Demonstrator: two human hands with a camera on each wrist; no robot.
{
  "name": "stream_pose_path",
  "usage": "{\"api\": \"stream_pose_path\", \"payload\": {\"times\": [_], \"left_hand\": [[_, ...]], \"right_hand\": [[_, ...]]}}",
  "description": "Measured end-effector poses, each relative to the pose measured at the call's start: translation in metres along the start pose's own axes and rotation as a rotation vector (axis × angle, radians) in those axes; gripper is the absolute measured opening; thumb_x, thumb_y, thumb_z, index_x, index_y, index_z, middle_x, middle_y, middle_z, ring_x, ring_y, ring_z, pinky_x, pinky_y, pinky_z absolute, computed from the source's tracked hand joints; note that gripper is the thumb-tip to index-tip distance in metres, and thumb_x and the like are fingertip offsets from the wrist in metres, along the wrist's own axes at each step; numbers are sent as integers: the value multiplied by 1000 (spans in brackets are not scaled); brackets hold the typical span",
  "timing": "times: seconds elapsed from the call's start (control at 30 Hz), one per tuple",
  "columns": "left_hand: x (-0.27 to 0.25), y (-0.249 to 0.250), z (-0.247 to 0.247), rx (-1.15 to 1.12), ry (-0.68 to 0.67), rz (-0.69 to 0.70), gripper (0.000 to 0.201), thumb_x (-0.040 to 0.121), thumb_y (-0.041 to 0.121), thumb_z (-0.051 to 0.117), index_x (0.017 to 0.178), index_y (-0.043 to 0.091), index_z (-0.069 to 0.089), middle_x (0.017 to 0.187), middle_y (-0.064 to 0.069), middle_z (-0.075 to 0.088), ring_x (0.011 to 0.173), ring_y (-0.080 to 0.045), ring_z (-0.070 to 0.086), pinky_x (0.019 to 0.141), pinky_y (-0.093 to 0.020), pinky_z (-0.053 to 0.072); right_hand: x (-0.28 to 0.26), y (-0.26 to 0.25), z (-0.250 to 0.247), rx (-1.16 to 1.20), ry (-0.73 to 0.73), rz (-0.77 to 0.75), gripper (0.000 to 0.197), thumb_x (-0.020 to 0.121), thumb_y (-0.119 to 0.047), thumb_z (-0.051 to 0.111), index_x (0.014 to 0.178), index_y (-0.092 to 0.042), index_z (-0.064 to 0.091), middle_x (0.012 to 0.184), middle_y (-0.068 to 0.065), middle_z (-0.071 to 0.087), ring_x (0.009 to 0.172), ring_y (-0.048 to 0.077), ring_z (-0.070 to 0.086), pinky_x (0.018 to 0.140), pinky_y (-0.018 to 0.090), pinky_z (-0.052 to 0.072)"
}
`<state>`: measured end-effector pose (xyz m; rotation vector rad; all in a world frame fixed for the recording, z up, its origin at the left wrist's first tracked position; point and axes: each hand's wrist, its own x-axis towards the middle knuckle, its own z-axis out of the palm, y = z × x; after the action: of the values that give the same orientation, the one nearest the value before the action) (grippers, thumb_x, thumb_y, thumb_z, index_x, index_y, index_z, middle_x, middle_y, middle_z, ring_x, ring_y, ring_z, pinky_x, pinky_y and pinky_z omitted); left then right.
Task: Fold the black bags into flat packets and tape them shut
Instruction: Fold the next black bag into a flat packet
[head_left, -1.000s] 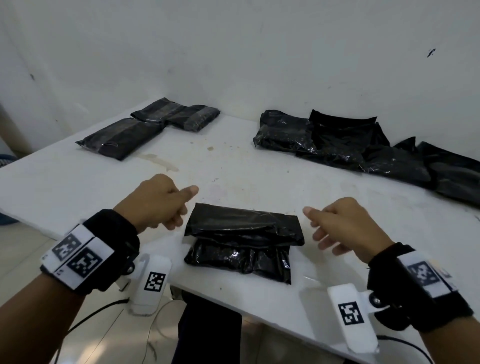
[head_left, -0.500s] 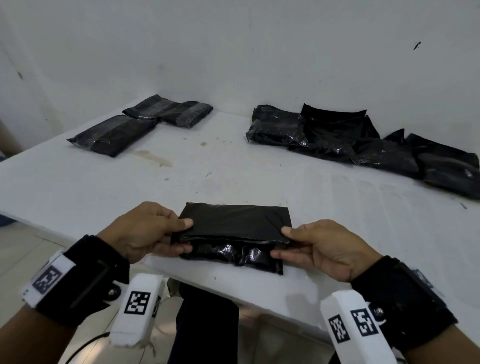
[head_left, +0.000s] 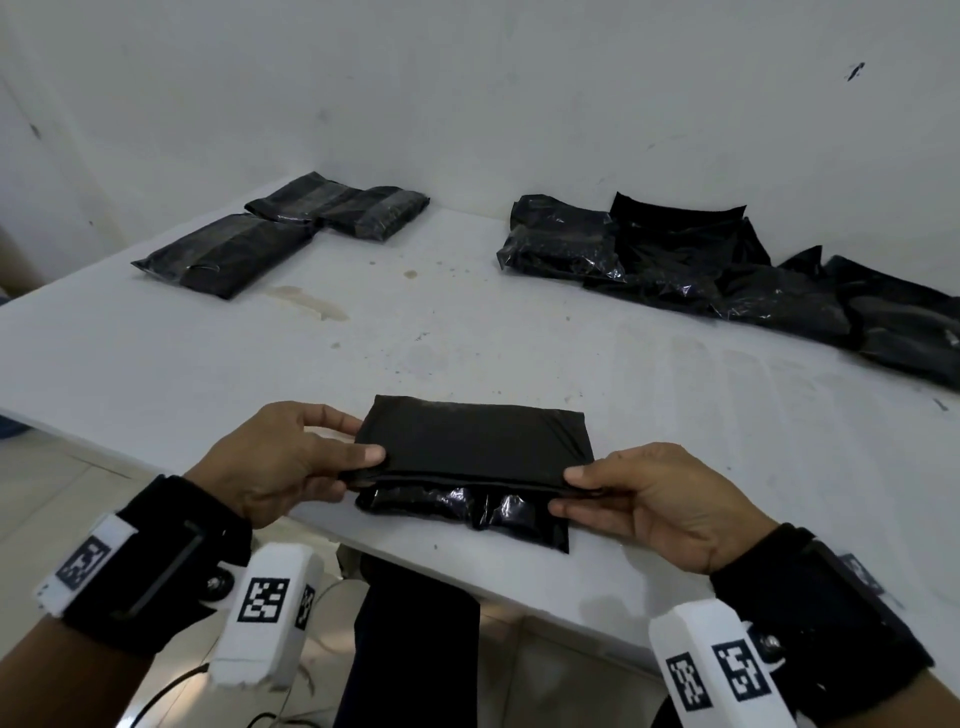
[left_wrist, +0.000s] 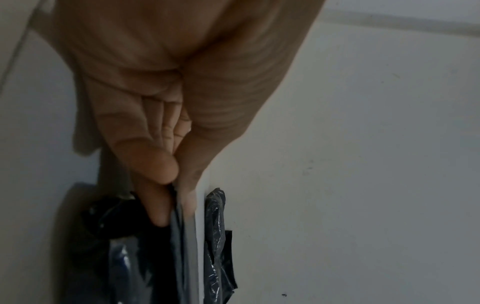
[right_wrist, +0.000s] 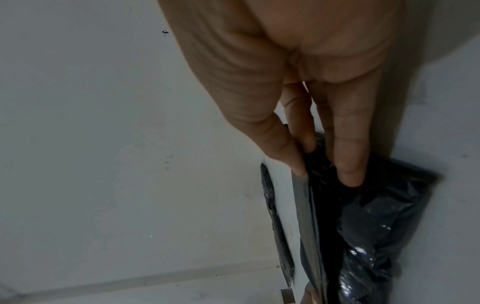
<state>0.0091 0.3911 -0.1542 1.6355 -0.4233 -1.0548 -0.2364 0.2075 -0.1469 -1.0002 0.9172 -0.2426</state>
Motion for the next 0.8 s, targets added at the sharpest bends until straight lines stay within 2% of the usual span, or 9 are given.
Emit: {"api": "stream_pose_path", "payload": {"times": [0.1,0.17,0.3,0.4,0.47,0.57,0.67,0.77,0.8], "left_hand": [[-1,-1,1,70,33,34,110,2,36,99,98,-5,64,74,-22,69,53,-22,64,41,-25,49],[-4,1,4,128,57,61,109,5,41,98,98,-5,63,72,-22,70,52,-22,63,42,-26,50],[-9,2,12,333,160,153,69,52,24,95,109,9,58,76,-14,71,54,-21,63,49,-31,47],[-11,-4,15,687,287,449,65,66,25,89,118,28,51,102,1,59,81,-9,60,67,-23,46],[-14,-5,15,894,226,687,58,70,20,86,116,34,54,108,7,48,93,-3,49,73,-14,38],[-12,-4,15,1041,0,841,35,77,5,76,99,32,69,101,18,50,95,-3,46,77,-9,35],[-10,-5,16,1051,-152,859,30,77,4,59,88,28,74,94,17,56,86,7,51,73,-4,35],[-15,-6,17,1029,-182,823,16,77,36,62,90,31,70,96,20,53,84,3,52,70,-10,38],[-15,-7,17,1039,-176,816,25,73,50,64,90,33,67,98,21,51,85,3,51,68,-13,40]], "right_hand": [[-1,2,1,-33,7,-22,13,71,12,71,69,7,59,86,28,72,81,39,74,63,33,62],[0,3,0,-112,46,-61,26,77,12,71,61,1,54,81,26,71,78,37,74,61,31,62],[-5,8,4,-425,158,-223,28,77,0,80,72,-3,52,67,21,70,61,32,72,49,30,56],[-7,17,9,-856,350,-467,48,71,-22,87,96,-18,46,80,5,64,64,28,66,56,36,53],[-10,18,15,-1173,393,-650,61,70,-29,85,111,-31,40,100,-5,50,77,18,58,64,38,52],[-12,11,19,-1430,205,-889,58,70,-11,81,114,-34,51,113,-13,43,101,13,46,67,34,52],[-7,9,17,-1481,-74,-951,41,70,7,64,99,-23,70,108,-12,58,101,14,52,73,38,54],[-8,10,20,-1483,-125,-914,26,78,-17,56,99,-21,71,104,-11,63,97,12,56,76,38,54],[-8,10,22,-1511,-116,-901,23,80,-32,59,99,-23,68,103,-13,61,96,11,55,75,37,53]]}}
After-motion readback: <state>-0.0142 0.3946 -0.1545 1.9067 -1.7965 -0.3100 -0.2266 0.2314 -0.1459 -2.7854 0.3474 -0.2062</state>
